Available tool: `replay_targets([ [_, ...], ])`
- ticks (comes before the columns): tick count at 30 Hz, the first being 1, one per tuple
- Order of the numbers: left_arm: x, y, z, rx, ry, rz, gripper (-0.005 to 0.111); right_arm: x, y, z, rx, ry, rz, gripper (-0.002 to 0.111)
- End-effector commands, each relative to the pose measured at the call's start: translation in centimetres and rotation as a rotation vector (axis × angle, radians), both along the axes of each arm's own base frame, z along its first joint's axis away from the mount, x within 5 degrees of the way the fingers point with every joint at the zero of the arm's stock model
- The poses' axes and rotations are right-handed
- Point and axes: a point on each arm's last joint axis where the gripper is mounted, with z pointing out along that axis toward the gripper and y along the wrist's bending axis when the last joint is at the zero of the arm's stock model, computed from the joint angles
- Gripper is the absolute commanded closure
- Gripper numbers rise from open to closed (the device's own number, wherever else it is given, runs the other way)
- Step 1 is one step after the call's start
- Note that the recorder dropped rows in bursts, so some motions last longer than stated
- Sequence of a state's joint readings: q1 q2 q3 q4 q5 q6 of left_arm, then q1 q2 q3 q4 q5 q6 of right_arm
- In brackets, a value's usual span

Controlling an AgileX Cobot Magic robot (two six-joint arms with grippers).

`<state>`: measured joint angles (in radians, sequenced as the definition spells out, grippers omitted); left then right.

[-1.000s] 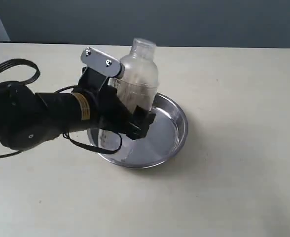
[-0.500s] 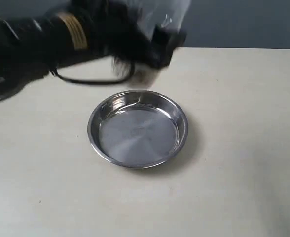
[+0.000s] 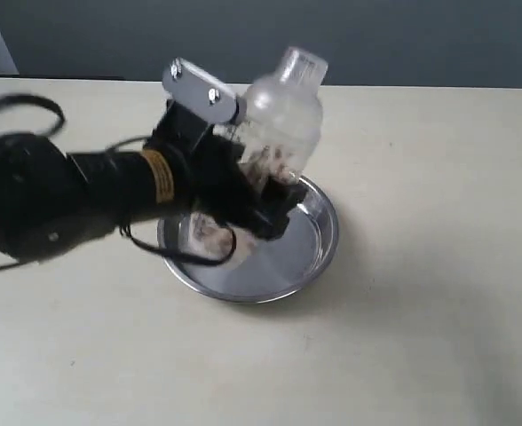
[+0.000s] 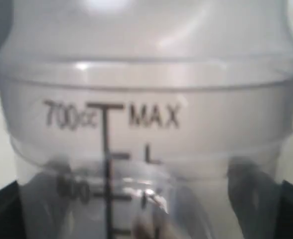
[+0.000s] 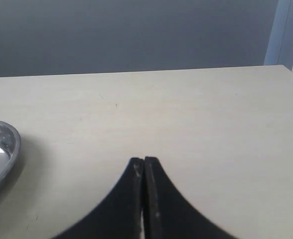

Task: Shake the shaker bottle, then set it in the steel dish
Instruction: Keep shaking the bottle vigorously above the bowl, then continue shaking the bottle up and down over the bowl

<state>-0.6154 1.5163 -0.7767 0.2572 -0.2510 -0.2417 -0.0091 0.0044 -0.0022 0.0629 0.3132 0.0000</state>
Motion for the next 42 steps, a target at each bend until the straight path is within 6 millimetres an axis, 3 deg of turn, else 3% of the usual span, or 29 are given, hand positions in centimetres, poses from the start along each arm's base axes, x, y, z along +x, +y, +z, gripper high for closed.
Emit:
replay_targets([
  [1,-0.2,1.7,12.3,-0.236,-0.332,0.048,0.106,0.0,0.0,0.0,-0.002,-0.011,-0.001,0.109],
  [2,0.3,1.9,9.8,-0.178,-0.237,0.073,0.106,0.0,0.0,0.0,-0.002,-0.011,-0.001,0.109],
  [4,0.6,1.9,1.7,-0.043,-0.035,0.079,0.106,0.0,0.0,0.0,-0.002,-0.011,-0.001,0.109],
  [5,0.6,1.8,-1.1,-0.03,0.025,0.083,0.106,0.0,0.0,0.0,-0.002,-0.011,-0.001,0.109],
  [6,0.3,1.8,-2.6,-0.074,0.048,0.092,0.106,0.0,0.0,0.0,-0.002,-0.011,-0.001,0.109],
  [7,0.1,1.7,-2.2,-0.119,0.026,0.083,0.106,0.0,0.0,0.0,-0.002,-0.011,-0.001,0.109],
  [8,-0.2,1.4,-0.3,-0.169,-0.055,0.044,0.106,0.0,0.0,0.0,-0.002,-0.011,-0.001,0.109],
  [11,-1.3,1.2,8.5,-0.277,-0.329,-0.041,0.106,0.0,0.0,0.0,-0.002,-0.011,-0.001,0.109],
  [12,-1.5,1.5,10.1,-0.267,-0.342,-0.024,0.106,0.0,0.0,0.0,-0.002,-0.011,-0.001,0.109],
  [13,-1.4,1.6,10.1,-0.237,-0.31,-0.007,0.106,0.0,0.0,0.0,-0.002,-0.011,-0.001,0.109],
  [14,-1.0,1.9,8.4,-0.168,-0.231,0.021,0.106,0.0,0.0,0.0,-0.002,-0.011,-0.001,0.109],
  [17,0.0,2.2,0.6,-0.056,0.03,0.093,0.106,0.0,0.0,0.0,-0.002,-0.011,-0.001,0.109],
  [19,-0.1,1.9,0.3,-0.103,0.002,0.077,0.106,0.0,0.0,0.0,-0.002,-0.011,-0.001,0.109],
  [20,-0.3,1.4,2.6,-0.15,-0.099,0.032,0.106,0.0,0.0,0.0,-0.002,-0.011,-0.001,0.109],
  [22,-1.0,1.0,9.0,-0.239,-0.326,-0.044,0.106,0.0,0.0,0.0,-0.002,-0.011,-0.001,0.109],
  [24,-1.2,1.5,12.7,-0.257,-0.373,-0.012,0.106,0.0,0.0,0.0,-0.002,-0.011,-0.001,0.109],
  [25,-1.0,1.6,12.3,-0.242,-0.319,0.016,0.106,0.0,0.0,0.0,-0.002,-0.011,-0.001,0.109],
  [26,-0.5,1.4,9.8,-0.185,-0.235,0.029,0.106,0.0,0.0,0.0,-0.002,-0.011,-0.001,0.109],
  [28,0.4,1.0,2.2,-0.057,-0.015,0.055,0.106,0.0,0.0,0.0,-0.002,-0.011,-0.001,0.109],
  [29,0.7,1.0,-1.5,-0.077,0.094,0.102,0.106,0.0,0.0,0.0,-0.002,-0.011,-0.001,0.109],
  [31,0.4,0.2,0.6,-0.154,-0.014,0.046,0.106,0.0,0.0,0.0,-0.002,-0.011,-0.001,0.109],
  [34,-0.8,-0.2,9.4,-0.231,-0.323,-0.068,0.106,0.0,0.0,0.0,-0.002,-0.011,-0.001,0.109],
  [35,-1.0,0.1,10.8,-0.202,-0.346,-0.056,0.106,0.0,0.0,0.0,-0.002,-0.011,-0.001,0.109],
  [36,-0.7,0.4,10.1,-0.16,-0.292,-0.027,0.106,0.0,0.0,0.0,-0.002,-0.011,-0.001,0.109],
  [37,-0.2,0.7,8.0,-0.102,-0.209,0.003,0.106,0.0,0.0,0.0,-0.002,-0.011,-0.001,0.109],
  [39,0.6,1.3,0.7,-0.009,0.047,0.079,0.106,0.0,0.0,0.0,-0.002,-0.011,-0.001,0.109],
  [40,0.5,1.5,-1.5,-0.02,0.126,0.115,0.106,0.0,0.0,0.0,-0.002,-0.011,-0.001,0.109],
  [41,0.2,1.5,-2.8,-0.048,0.167,0.136,0.106,0.0,0.0,0.0,-0.002,-0.011,-0.001,0.109],
  [42,-0.2,0.7,-0.5,-0.109,0.066,0.081,0.106,0.0,0.0,0.0,-0.002,-0.011,-0.001,0.109],
])
